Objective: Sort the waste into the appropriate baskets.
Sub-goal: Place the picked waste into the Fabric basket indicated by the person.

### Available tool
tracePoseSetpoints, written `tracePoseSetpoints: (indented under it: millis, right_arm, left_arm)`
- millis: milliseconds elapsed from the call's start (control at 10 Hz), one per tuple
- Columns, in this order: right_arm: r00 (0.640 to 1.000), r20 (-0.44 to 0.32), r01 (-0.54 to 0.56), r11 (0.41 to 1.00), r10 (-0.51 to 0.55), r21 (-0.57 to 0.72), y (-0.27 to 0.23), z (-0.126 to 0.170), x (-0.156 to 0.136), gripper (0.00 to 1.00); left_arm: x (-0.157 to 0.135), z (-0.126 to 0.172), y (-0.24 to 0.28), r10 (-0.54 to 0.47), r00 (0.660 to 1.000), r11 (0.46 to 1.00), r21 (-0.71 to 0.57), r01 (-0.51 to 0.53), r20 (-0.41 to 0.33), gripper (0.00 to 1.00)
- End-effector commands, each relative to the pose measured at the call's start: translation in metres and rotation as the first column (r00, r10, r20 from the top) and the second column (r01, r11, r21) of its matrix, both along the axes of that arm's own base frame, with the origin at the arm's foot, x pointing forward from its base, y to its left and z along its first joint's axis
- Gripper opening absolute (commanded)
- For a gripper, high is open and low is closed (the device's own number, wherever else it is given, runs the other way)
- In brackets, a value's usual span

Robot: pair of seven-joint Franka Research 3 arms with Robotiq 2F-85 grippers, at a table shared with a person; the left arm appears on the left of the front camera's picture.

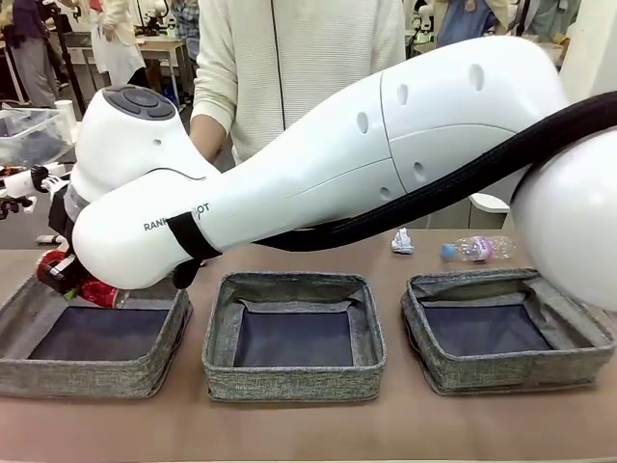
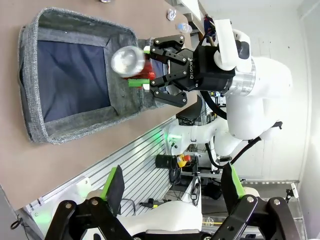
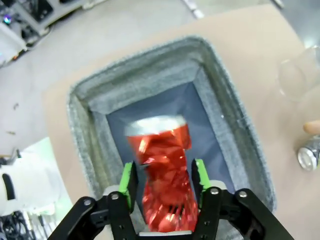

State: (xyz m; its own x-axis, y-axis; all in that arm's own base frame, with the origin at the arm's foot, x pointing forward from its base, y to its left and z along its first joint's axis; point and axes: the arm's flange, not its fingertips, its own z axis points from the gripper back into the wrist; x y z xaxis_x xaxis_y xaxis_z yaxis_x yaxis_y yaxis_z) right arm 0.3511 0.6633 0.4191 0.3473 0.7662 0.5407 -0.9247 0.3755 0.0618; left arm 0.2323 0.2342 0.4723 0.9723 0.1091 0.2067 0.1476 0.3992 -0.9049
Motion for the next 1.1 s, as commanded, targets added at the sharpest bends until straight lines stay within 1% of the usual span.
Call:
tracePoseSetpoints:
  millis: [0,100,500,600,700,800,900,1000]
  right_arm:
    - [1.0,-0.02,0.015,1.0,-0.015,-0.011,-0.006,0.001,-0.002,0.98]
    - [1.0,-0.024,0.016,1.0,-0.016,-0.011,-0.006,0.001,-0.002,1.0]
    - [0.999,-0.035,0.031,0.999,-0.032,-0.011,-0.01,0.001,-0.002,1.0]
    - [0.999,-0.043,0.033,0.999,-0.033,-0.011,-0.011,0.001,-0.001,1.0]
    - [0.997,-0.075,0.023,0.999,-0.026,-0.035,-0.013,0.002,-0.002,1.0]
    - [0.993,-0.111,0.027,0.999,-0.03,-0.023,-0.029,0.006,-0.003,1.0]
    - [0.99,-0.134,0.044,0.998,-0.049,-0.042,-0.064,0.02,-0.01,1.0]
    - [0.982,-0.158,0.085,0.989,-0.104,-0.119,-0.116,0.038,-0.026,1.0]
  left_arm:
    - [-0.002,0.001,-0.001,0.011,1.0,1.0,0.002,-0.011,-0.001,1.0]
    - [-0.002,0.001,-0.001,0.011,1.0,1.0,0.002,-0.011,-0.001,1.0]
    - [-0.002,0.001,-0.001,0.011,1.0,1.0,0.002,-0.011,-0.001,1.0]
    - [-0.002,0.001,-0.001,0.011,1.0,1.0,0.002,-0.011,-0.001,1.0]
    - [-0.002,0.001,-0.001,0.011,1.0,1.0,0.002,-0.011,-0.001,1.0]
    - [-0.002,0.001,-0.001,0.011,1.0,1.0,0.002,-0.011,-0.001,1.0]
    - [-0.002,0.001,-0.001,0.011,1.0,1.0,0.002,-0.011,-0.001,1.0]
    - [-0.002,0.001,-0.001,0.011,1.0,1.0,0.002,-0.011,-0.001,1.0]
